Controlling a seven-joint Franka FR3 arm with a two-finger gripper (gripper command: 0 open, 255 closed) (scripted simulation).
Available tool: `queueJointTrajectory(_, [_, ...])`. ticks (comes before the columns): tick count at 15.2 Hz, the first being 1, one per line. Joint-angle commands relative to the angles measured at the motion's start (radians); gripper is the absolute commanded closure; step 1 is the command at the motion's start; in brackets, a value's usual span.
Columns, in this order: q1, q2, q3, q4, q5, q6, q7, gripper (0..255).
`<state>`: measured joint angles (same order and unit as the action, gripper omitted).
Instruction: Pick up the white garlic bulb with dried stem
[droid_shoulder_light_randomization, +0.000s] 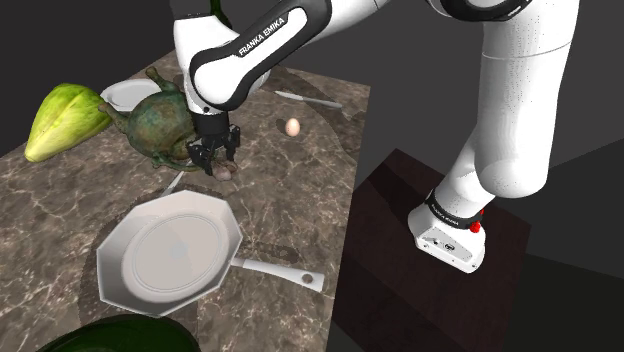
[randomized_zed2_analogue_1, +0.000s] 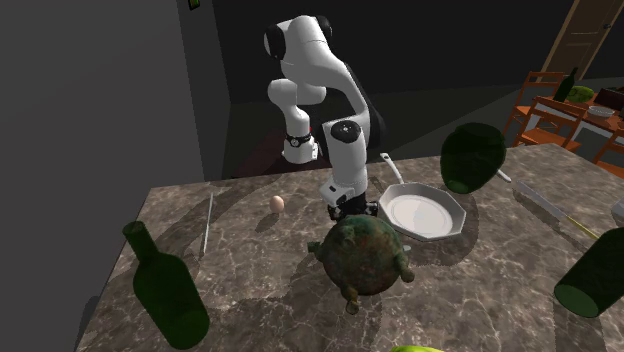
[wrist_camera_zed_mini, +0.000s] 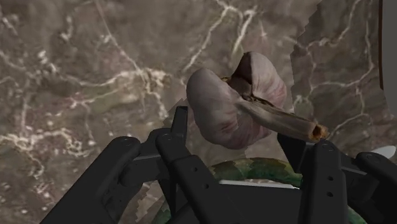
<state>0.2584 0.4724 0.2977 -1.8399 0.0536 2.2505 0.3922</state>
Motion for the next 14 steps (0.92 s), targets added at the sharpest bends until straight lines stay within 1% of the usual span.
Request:
queueJointTrajectory(1, [0.0, 0.002, 0.0, 0.001, 0.0, -0.002, 0.0, 255])
queueJointTrajectory(14, [-0.012, -0.092, 0.012, 0.049, 0.02, -0.141, 0.006, 255])
